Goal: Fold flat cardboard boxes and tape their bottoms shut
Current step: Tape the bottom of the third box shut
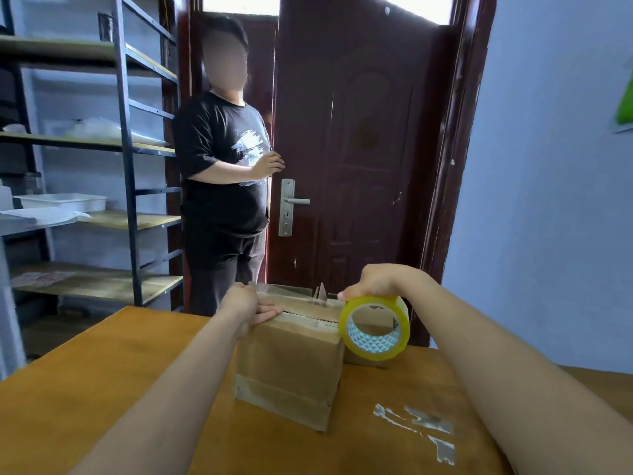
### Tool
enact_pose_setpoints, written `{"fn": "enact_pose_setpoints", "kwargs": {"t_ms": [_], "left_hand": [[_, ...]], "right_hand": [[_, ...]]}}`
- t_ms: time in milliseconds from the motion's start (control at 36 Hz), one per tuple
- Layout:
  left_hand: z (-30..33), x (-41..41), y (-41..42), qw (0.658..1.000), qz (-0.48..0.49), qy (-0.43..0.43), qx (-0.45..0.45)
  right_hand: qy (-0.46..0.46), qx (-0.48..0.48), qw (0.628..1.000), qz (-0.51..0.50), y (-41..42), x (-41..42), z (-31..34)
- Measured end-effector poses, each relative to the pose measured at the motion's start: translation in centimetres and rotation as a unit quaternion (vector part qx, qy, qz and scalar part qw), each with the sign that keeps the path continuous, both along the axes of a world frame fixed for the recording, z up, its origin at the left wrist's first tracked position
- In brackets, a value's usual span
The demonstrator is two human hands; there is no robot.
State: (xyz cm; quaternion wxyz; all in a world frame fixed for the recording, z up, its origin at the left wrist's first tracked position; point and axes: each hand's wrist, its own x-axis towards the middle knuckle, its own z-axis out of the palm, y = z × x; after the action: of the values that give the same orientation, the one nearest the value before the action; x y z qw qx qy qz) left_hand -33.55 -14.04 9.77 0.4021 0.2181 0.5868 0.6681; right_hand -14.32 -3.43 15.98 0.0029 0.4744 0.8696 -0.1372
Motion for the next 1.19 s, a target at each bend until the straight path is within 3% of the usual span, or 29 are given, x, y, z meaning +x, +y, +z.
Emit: {"fn": "enact_pose_setpoints", "kwargs": {"t_ms": [222,389,528,583,667,722,778,889,944,1083,1194], "left_hand": [[-0.2,-0.9,0.8,0.997,-0.02,0.007,-0.068],[-0.8,-0.9,1.0,0.998,0.006,0.067,-0.012],[-0.9,-1.4,1.2,0.999,-0.004,0.036,-0.033],[-1.0,-1.5,1.4,0.999,0.001,0.04,-0.034],[-1.1,-1.7,1.7,0.999,0.01,0.029,-0.033],[-1.2,-1.7,1.8,0.999,0.011,0.038,-0.038],[-1.0,-1.5,1.7,0.999,0.008,0.027,-0.038],[-1.0,-1.4,1.3,0.999,0.009,0.019,-0.034],[-1.1,-1.6,1.3,0.999,0.009,0.021,-0.03],[-1.3,-2.2,1.5,0.999,0.011,0.028,-0.042],[-1.1,-2.2,1.2,0.999,0.02,0.013,-0.042]], "right_hand": [[-0.058,0.0,0.998,-0.024,0.2,-0.8,0.0],[-0.09,-0.008,0.994,-0.062,-0.1,0.2,0.3],[-0.22,0.024,0.972,-0.073,-1.3,-0.1,0.5],[-0.186,0.006,0.98,-0.068,-1.5,0.8,0.6],[-0.017,-0.071,0.997,-0.023,-1.4,2.9,0.9],[0.091,-0.121,0.988,-0.003,-1.0,4.2,0.9],[0.18,-0.172,0.968,0.02,-0.6,5.4,0.8],[0.333,-0.301,0.893,0.021,0.1,7.0,1.0],[0.328,-0.329,0.885,0.02,-0.1,7.2,0.9],[0.199,-0.28,0.939,0.025,-1.1,6.7,0.7],[0.192,-0.224,0.955,0.019,-0.8,6.2,0.2]]}}
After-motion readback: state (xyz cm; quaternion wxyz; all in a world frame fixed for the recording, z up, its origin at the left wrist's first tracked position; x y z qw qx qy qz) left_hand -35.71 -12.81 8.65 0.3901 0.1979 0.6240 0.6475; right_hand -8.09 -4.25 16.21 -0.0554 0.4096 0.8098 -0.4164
